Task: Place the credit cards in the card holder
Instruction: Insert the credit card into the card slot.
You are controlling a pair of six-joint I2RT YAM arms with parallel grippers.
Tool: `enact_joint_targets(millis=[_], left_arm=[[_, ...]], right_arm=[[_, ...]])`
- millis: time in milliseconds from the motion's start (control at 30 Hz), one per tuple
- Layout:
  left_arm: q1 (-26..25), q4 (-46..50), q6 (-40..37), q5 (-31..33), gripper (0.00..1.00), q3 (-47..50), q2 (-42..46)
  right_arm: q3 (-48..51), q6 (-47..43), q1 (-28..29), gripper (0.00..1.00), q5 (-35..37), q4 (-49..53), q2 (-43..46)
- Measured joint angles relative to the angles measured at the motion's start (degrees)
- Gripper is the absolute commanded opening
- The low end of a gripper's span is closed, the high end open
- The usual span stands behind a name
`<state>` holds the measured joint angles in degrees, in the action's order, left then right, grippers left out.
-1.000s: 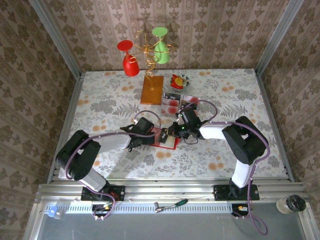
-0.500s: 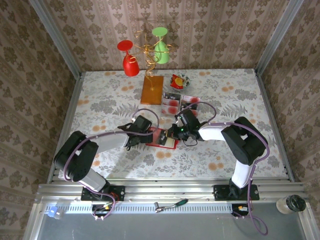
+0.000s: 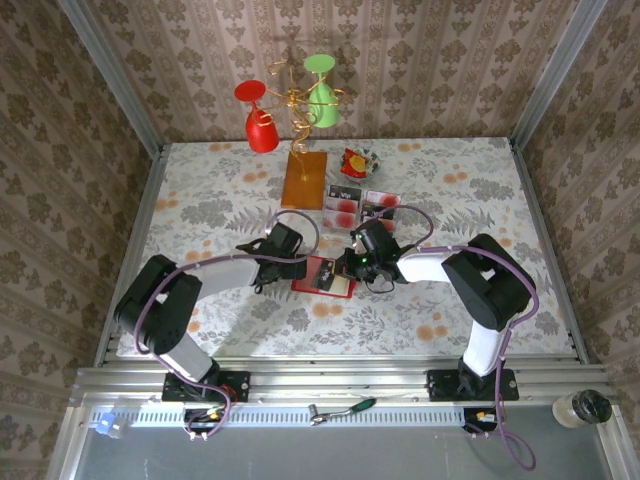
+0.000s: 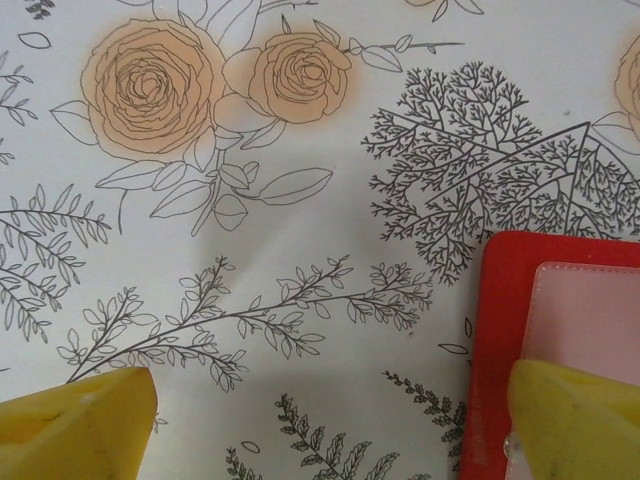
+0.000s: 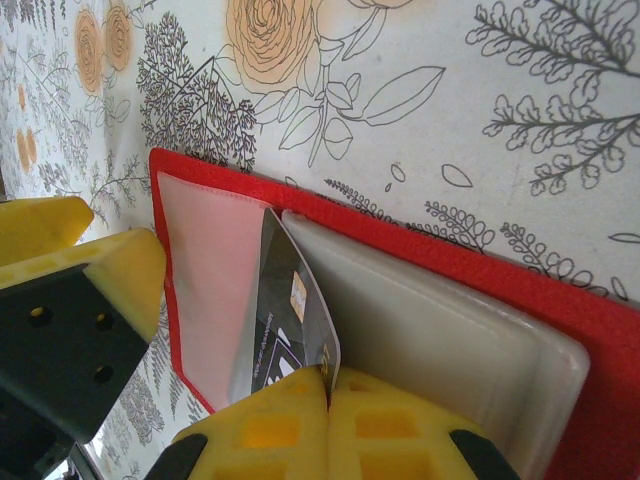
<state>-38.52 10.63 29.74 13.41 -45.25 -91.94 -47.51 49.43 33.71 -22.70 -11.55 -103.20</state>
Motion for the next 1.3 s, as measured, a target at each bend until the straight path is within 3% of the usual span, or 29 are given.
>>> enact_joint_targets(millis=[1267,1300], left_arm=[[0.0,-2.54,0.04,-0.11,0.92,1.31,-0.7],[0.0,-2.54,0.02,-0.13,0.92,1.31,-0.68]], right_arm=[[-5.86,-2.47,0.28,0.0,-1.97,7.58,-2.75],[-6.32,-2.73,0.28,0.04,-2.19,7.72,-3.15]])
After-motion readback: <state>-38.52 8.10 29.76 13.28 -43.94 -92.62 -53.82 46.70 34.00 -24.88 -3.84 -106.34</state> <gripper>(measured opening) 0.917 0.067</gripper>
